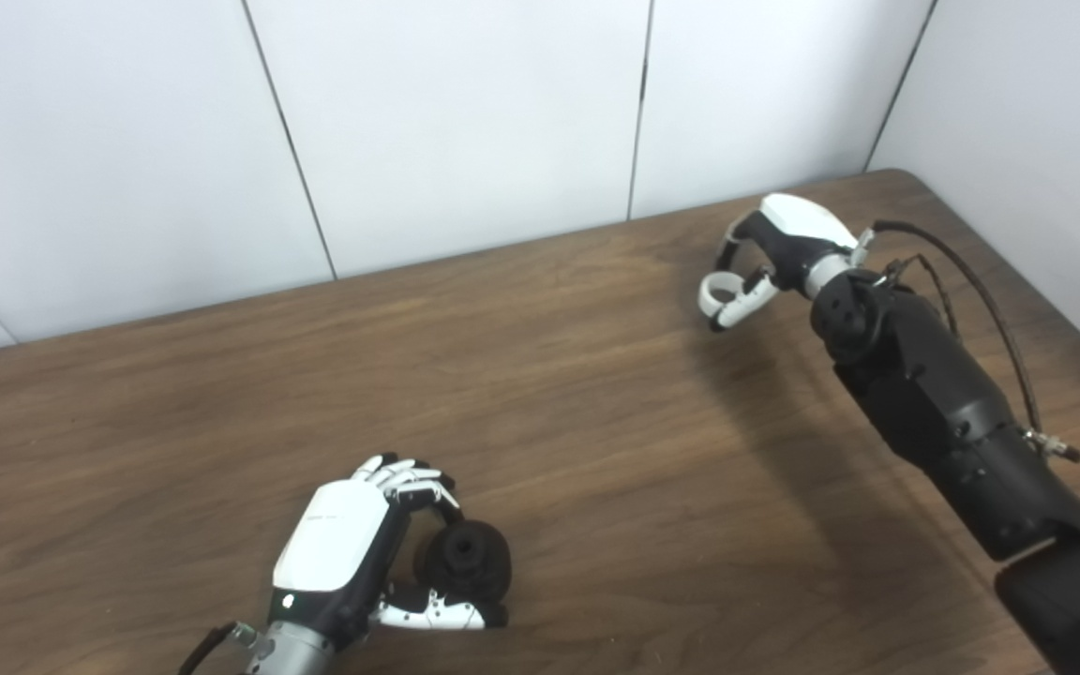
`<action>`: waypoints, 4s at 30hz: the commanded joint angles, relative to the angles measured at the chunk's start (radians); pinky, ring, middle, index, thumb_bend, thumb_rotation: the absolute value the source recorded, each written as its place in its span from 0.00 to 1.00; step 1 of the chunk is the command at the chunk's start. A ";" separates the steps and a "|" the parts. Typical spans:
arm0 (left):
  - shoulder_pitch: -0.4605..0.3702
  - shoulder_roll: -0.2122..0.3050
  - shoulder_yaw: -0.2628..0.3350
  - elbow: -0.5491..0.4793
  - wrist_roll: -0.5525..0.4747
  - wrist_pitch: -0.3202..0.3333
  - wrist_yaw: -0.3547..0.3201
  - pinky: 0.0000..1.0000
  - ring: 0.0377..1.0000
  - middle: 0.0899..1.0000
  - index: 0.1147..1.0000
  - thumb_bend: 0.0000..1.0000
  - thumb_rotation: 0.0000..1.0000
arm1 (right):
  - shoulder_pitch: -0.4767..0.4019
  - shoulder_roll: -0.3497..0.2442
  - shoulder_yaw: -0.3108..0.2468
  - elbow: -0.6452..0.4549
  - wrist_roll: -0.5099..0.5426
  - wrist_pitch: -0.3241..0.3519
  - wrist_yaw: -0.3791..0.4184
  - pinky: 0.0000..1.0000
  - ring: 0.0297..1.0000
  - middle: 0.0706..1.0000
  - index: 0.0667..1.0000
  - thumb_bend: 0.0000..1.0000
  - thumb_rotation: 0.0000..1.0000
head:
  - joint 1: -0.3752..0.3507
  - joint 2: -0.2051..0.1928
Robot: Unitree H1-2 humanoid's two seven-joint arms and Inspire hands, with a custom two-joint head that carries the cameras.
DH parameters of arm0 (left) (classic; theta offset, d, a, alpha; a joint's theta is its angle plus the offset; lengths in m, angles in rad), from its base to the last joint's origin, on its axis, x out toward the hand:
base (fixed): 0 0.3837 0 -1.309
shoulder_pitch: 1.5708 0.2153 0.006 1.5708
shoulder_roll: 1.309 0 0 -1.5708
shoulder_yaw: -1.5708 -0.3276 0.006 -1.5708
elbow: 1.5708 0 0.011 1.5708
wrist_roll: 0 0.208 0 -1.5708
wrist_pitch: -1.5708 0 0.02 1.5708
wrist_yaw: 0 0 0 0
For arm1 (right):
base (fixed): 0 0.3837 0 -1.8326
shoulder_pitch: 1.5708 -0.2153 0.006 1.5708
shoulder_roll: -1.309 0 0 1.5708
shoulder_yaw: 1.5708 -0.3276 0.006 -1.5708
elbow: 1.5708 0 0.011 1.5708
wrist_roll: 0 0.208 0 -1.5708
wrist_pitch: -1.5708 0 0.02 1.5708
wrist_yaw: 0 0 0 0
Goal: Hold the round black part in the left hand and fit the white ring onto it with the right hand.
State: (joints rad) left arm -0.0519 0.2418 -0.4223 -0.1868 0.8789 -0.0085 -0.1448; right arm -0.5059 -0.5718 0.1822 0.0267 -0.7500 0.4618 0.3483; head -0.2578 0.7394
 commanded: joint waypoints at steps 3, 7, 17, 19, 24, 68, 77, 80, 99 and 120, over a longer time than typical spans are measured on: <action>-0.003 -0.001 -0.012 -0.001 0.037 0.015 -0.022 0.93 0.84 0.73 0.42 0.52 0.05 | -0.020 -0.020 0.011 -0.158 -0.012 -0.002 0.044 1.00 0.97 0.83 0.45 0.52 0.14 | 0.021 0.004; -0.003 -0.012 -0.017 -0.001 0.045 0.024 -0.024 0.94 0.84 0.74 0.42 0.52 0.05 | 0.006 -0.005 0.030 -0.296 -0.015 0.004 0.116 1.00 0.97 0.82 0.45 0.52 0.13 | 0.059 0.009; 0.002 -0.032 -0.039 -0.021 0.075 0.057 -0.035 0.95 0.85 0.74 0.42 0.52 0.05 | 0.073 0.117 0.077 -0.527 -0.052 -0.004 0.275 0.98 0.96 0.85 0.45 0.52 0.13 | 0.142 0.027; 0.003 -0.035 -0.042 -0.027 0.083 0.064 -0.041 0.95 0.85 0.75 0.42 0.52 0.05 | 0.088 0.141 0.101 -0.559 -0.056 -0.011 0.291 0.98 0.97 0.85 0.45 0.52 0.13 | 0.148 0.031; 0.007 -0.042 -0.045 -0.036 0.094 0.073 -0.045 0.94 0.85 0.74 0.42 0.52 0.05 | 0.113 0.185 0.156 -0.615 -0.069 -0.023 0.326 0.99 0.96 0.85 0.45 0.52 0.13 | 0.156 0.042; 0.008 -0.078 -0.049 -0.057 0.109 0.088 -0.052 0.95 0.85 0.74 0.42 0.52 0.05 | 0.219 0.277 0.210 -0.641 -0.088 -0.132 0.372 1.00 0.97 0.85 0.45 0.52 0.13 | 0.199 0.106; 0.011 -0.076 -0.045 -0.072 0.117 0.097 -0.068 0.95 0.85 0.74 0.42 0.52 0.05 | 0.222 0.292 0.217 -0.629 -0.105 -0.137 0.388 1.00 0.97 0.86 0.45 0.52 0.13 | 0.201 0.109; 0.010 -0.076 -0.045 -0.072 0.118 0.096 -0.071 0.95 0.85 0.74 0.42 0.52 0.05 | 0.226 0.297 0.220 -0.621 -0.106 -0.149 0.374 1.00 0.97 0.85 0.45 0.52 0.13 | 0.201 0.108; 0.005 -0.076 -0.041 -0.076 0.111 0.092 -0.076 0.95 0.85 0.74 0.42 0.52 0.05 | 0.241 0.304 0.208 -0.604 -0.110 -0.174 0.372 1.00 0.96 0.85 0.45 0.52 0.13 | 0.203 0.110; 0.000 -0.077 -0.040 -0.059 0.110 0.086 -0.068 0.95 0.85 0.74 0.42 0.52 0.05 | 0.219 0.307 0.152 -0.638 -0.096 -0.129 0.414 1.00 0.98 0.86 0.45 0.52 0.13 | 0.200 0.105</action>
State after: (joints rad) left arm -0.0416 0.1622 -0.4633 -0.2439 0.9799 0.0829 -0.2143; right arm -0.2473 -0.2658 0.3479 -0.5699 -0.8521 0.3325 0.7661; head -0.0568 0.8437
